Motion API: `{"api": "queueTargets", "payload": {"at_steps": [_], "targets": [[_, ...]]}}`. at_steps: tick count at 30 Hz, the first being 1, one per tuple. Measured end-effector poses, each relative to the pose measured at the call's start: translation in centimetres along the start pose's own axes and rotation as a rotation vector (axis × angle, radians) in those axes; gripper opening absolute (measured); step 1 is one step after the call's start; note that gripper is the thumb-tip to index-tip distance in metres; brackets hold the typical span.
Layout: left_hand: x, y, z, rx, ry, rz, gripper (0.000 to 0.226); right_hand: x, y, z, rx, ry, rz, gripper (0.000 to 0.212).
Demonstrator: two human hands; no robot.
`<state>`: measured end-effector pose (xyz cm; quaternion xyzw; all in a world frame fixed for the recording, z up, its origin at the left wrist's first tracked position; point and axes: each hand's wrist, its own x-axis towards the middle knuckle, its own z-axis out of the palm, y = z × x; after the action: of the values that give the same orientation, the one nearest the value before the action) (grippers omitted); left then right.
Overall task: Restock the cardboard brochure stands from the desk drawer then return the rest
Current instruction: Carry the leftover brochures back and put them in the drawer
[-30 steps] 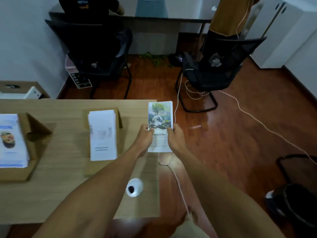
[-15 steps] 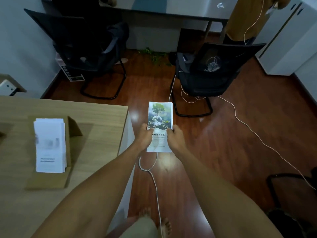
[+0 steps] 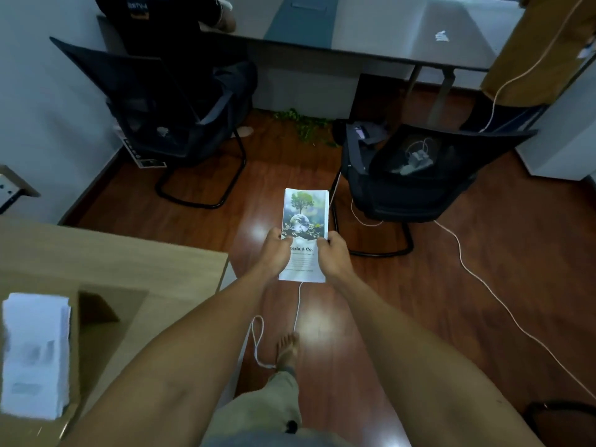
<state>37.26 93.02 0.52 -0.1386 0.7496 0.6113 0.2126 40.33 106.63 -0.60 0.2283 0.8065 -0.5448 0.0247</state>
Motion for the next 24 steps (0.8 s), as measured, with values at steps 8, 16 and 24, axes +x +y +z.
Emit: {"api": "queueTargets", "payload": {"at_steps": [8, 16, 24], "targets": [[14.3, 9.1, -0.3, -0.029, 0.045, 0.001, 0.022, 16.3, -7.2, 0.9, -0.039, -0.030, -0.026, 0.017], [23.8, 14.4, -1.5, 0.002, 0.134, 0.009, 0.015, 27.0, -11.8, 2.5, -0.057, -0.103, -0.069, 0.016], [33.7, 19.2, -3.4, -0.076, 0.271, -0.020, 0.015, 39.1, -16.7, 5.3, -0.125, -0.259, -0.173, 0.016]]}}
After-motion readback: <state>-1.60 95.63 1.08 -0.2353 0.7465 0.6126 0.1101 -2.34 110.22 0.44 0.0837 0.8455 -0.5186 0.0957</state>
